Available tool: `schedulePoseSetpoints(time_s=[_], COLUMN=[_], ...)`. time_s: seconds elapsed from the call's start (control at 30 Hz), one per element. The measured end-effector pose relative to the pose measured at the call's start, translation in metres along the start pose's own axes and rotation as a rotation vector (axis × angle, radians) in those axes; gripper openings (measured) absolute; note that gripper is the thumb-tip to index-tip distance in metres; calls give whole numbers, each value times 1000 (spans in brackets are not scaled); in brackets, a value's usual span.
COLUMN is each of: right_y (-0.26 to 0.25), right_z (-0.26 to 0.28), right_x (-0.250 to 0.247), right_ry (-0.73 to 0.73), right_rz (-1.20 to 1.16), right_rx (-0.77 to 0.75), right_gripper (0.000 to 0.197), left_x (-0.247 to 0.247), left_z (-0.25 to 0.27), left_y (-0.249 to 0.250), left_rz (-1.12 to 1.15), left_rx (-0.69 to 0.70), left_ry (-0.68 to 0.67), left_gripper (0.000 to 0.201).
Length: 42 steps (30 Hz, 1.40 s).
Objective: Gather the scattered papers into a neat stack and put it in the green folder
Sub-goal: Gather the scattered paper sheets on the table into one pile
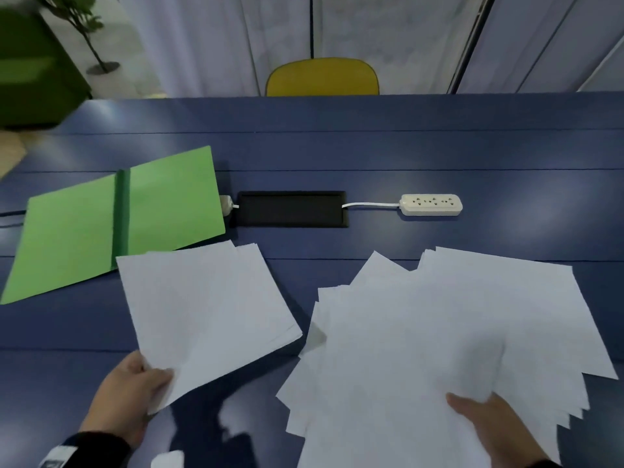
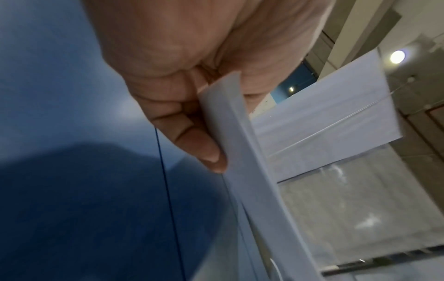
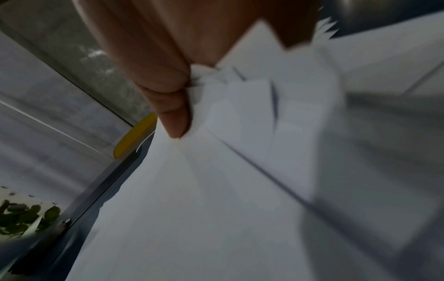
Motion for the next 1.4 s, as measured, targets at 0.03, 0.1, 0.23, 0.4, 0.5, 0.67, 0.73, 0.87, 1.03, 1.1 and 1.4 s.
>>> schedulePoseSetpoints(time_s=[0.03,0.1,0.23,0.4,0.5,0.67,0.73,0.87,1.03,1.1,1.4], right_y=[-6,-4,4,14,19,13,16,9,-8,4,58], right_z=[10,9,10,9,9,14,12,17,22,14,-17], right_x=[20,48,68,71,68,78,86,75,-27,-71,-109], right_ry=[-47,-116,-144,-166,-155,-233,-237,-207,-50,27,128], right_rz=[-36,-133,-135,-142,-170,-197,-134,-131,-265,-284,-280], right_rx=[-19,17,114,168,196,190,183,139,22,27,160], right_gripper=[15,11,29,30,65,46,49,43,19,23,32], left_x=[9,29,76,143,163,176,190,188,180,187,248], left_z=[16,38,66,86,85,77,82,82,60,48,21], left_y=[14,29,33,0,-14,-14,-14,20,43,45,54], left_rz=[46,124,135,-192,-380,-688,-820,-764,-714,-731,-731], left_rx=[25,54,103,137,140,261,291,404,392,368,225], left_ry=[-27,-91,-179,-246,-290,-379,-444,-328,-252,-262,-280], left_gripper=[33,16,33,42,53,68,67,34,22,12,24])
Point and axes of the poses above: each hand's wrist, its own z-axis away from the middle knuckle, its own x-axis out of the palm, y = z × x, the point moved 10 cm from there along -z, towards the middle knuckle, and after that the axes turned 5 degrees about x, right-handed, at the moved point
